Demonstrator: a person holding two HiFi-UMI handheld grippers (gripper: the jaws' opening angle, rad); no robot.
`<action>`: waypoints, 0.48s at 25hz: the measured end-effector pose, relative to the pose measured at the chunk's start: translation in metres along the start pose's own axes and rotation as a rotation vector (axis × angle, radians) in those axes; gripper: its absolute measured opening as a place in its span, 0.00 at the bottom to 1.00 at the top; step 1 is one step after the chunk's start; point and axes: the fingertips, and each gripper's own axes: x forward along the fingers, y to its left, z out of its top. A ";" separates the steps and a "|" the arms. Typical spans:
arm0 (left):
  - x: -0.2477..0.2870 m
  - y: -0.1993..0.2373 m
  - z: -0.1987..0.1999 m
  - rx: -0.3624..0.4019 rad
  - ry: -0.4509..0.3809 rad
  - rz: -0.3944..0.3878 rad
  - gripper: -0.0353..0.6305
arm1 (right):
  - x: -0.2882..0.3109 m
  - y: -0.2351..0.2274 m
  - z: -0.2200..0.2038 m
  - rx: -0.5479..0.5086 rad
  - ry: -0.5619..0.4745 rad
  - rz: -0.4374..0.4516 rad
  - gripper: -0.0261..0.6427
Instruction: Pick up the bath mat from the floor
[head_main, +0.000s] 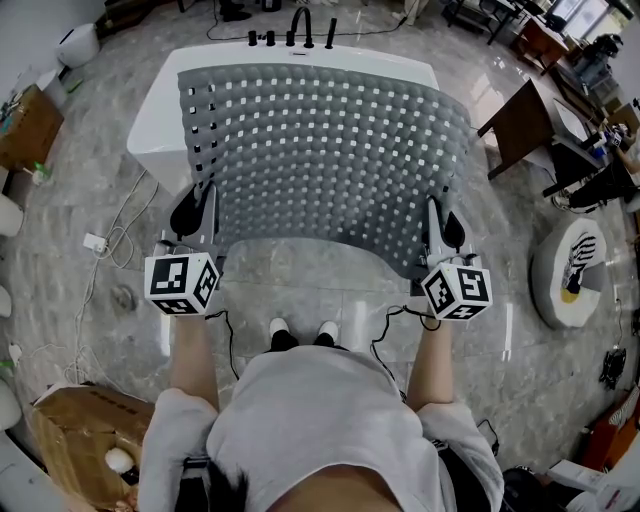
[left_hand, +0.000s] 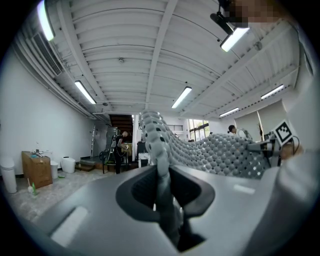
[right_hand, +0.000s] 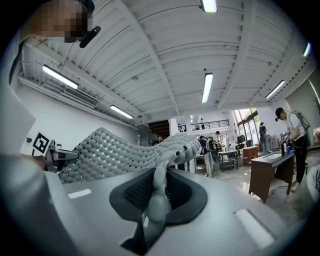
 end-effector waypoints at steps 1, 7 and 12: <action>0.001 0.000 0.002 0.001 0.001 0.001 0.13 | 0.001 -0.001 0.002 0.000 0.000 0.001 0.10; 0.000 -0.012 0.005 0.000 -0.001 0.008 0.13 | -0.005 -0.013 0.004 -0.006 -0.005 0.003 0.10; -0.003 -0.008 -0.001 0.003 0.001 0.010 0.14 | -0.004 -0.009 -0.001 -0.017 -0.001 0.001 0.10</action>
